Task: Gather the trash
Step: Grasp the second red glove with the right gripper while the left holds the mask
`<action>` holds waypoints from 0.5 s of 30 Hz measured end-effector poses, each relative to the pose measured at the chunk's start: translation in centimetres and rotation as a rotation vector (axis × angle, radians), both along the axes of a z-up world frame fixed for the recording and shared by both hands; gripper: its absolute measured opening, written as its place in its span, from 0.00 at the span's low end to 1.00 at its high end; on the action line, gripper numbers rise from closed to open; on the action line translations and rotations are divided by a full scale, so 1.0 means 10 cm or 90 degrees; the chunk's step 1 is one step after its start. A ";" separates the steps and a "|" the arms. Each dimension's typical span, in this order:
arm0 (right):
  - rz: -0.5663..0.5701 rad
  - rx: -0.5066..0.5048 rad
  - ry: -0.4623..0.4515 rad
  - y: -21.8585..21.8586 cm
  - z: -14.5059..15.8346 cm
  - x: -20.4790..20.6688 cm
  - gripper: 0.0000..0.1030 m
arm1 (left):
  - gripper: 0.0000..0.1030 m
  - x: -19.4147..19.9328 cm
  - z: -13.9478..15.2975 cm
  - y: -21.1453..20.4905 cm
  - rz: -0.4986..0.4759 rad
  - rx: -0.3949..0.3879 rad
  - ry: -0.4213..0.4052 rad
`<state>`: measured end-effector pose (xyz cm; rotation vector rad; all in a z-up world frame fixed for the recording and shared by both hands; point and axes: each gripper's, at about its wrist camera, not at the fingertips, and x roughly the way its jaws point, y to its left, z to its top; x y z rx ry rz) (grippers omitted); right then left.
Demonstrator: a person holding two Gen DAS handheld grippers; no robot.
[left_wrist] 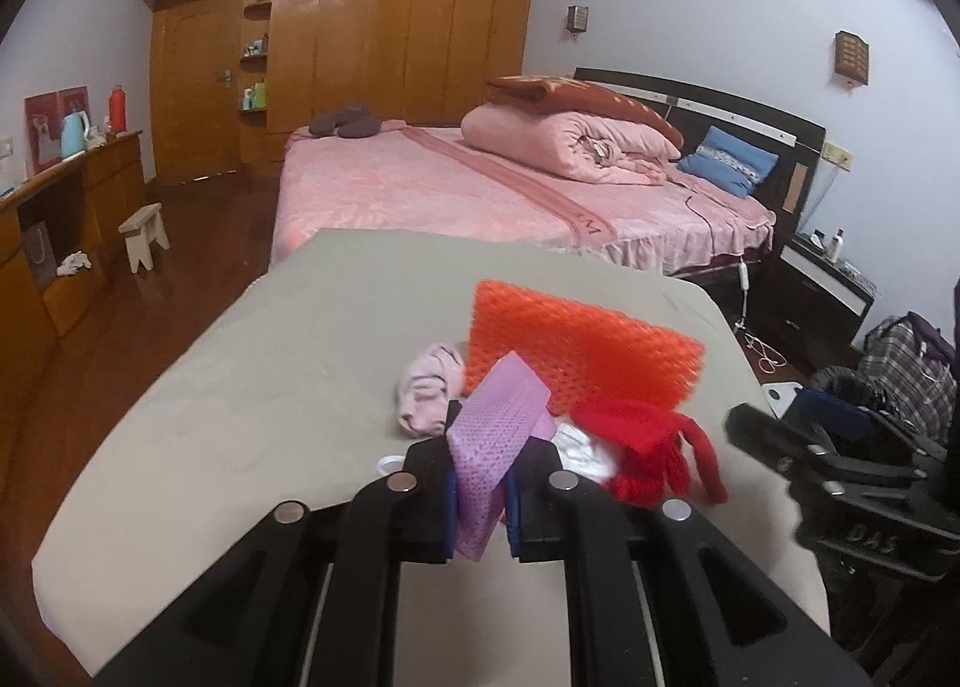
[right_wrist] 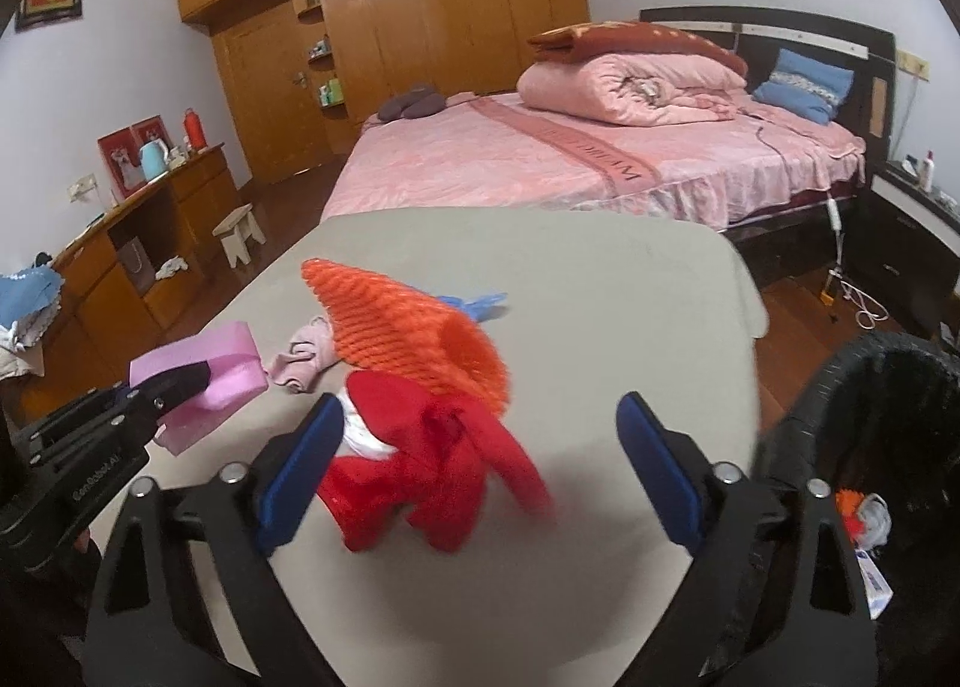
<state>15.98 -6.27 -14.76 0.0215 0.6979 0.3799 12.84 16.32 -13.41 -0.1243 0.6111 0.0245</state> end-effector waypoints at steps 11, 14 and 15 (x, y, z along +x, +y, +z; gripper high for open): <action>0.064 -0.034 0.082 0.39 -0.39 0.24 0.15 | 0.11 0.04 -0.02 0.12 0.007 0.005 0.001; 0.070 -0.020 0.077 0.33 -0.33 0.17 0.10 | 0.11 0.04 -0.02 0.13 0.006 0.004 0.000; 0.072 -0.005 0.075 0.29 -0.27 0.14 0.10 | 0.11 0.04 -0.01 0.13 0.005 0.003 -0.001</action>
